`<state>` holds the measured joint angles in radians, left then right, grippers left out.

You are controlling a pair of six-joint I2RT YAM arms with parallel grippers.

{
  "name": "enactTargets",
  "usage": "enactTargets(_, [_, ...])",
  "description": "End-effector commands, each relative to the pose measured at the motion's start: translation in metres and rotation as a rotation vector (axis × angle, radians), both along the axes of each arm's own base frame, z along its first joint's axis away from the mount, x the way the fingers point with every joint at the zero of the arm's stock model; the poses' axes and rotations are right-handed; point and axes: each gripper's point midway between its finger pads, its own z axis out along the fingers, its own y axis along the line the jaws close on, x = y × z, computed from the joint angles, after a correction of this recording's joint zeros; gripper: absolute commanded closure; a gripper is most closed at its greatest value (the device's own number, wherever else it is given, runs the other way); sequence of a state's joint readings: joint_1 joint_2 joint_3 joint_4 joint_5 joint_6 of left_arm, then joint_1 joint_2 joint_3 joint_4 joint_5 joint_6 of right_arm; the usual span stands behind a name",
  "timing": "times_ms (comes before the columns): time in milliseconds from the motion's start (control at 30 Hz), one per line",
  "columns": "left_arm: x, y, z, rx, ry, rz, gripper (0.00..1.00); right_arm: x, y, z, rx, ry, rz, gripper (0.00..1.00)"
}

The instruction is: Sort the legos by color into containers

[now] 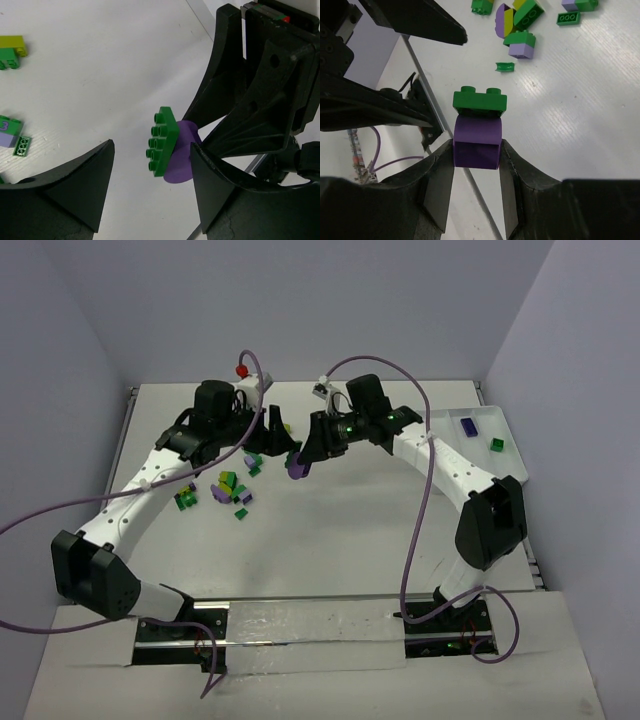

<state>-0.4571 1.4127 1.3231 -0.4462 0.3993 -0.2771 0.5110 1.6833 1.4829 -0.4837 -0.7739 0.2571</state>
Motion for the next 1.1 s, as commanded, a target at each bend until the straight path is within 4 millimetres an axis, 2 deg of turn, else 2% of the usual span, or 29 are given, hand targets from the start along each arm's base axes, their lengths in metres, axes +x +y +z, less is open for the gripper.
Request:
enactTargets(0, [0.010,-0.014,0.027,-0.039,-0.080,-0.012,0.32,-0.002,0.005,0.028,0.026,-0.038,-0.005,1.00])
enactTargets(133, [0.008,-0.019,0.021,-0.021,-0.080,-0.023,0.36,-0.003,0.006,0.032,0.033,-0.035,-0.003,1.00])
enactTargets(400, [0.011,-0.022,0.012,0.027,-0.090,-0.010,0.53,-0.004,0.007,0.034,0.038,-0.029,-0.006,1.00])
enactTargets(700, [0.010,-0.027,0.005,0.044,-0.082,-0.022,0.78,-0.002,0.008,0.033,0.035,-0.019,-0.016,1.00])
enactTargets(767, [0.011,-0.027,0.005,0.046,-0.081,-0.021,0.87,-0.002,0.007,0.032,0.031,-0.021,-0.017,1.00])
enactTargets(867, [0.017,-0.023,0.001,0.077,-0.086,0.007,1.00,-0.004,0.006,0.033,0.030,-0.026,-0.011,1.00])
enactTargets(1067, [0.041,0.007,-0.003,0.217,-0.177,0.145,1.00,-0.009,-0.003,0.036,0.026,-0.044,-0.011,1.00])
